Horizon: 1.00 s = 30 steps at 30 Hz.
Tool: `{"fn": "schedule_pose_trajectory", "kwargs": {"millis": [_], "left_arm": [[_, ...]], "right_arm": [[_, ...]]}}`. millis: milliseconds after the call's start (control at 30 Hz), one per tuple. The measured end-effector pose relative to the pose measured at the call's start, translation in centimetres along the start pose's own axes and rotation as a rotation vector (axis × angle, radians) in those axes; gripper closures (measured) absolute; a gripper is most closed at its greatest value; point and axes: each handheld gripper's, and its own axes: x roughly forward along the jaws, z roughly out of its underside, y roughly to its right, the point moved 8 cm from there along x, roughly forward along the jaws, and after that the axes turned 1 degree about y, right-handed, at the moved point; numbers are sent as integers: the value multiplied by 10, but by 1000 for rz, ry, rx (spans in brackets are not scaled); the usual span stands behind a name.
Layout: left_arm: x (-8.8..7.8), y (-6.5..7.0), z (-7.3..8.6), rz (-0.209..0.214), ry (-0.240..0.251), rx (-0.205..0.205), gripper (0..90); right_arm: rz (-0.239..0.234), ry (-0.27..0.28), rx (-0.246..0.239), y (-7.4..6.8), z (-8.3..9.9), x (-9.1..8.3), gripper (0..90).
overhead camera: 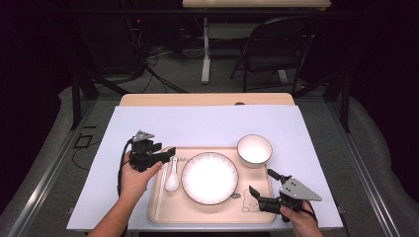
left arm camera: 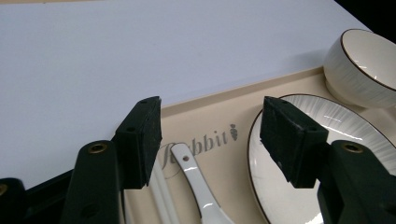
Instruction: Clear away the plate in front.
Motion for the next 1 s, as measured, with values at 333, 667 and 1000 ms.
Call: {"fn": "schedule_pose_trajectory", "kwargs": {"millis": [333,667,1000], "left_arm": [[-22,-25,18,-60,40,-19,377],[-29,-36,47,-99,65,-15,376],[-25,-48,66,-123,85,-27,377]], "right_arm": [[1,1,-1,-1,0,0,136],[1,0,-1,-1,0,0,136],[2,0,-3,-1,0,0,136]]}}
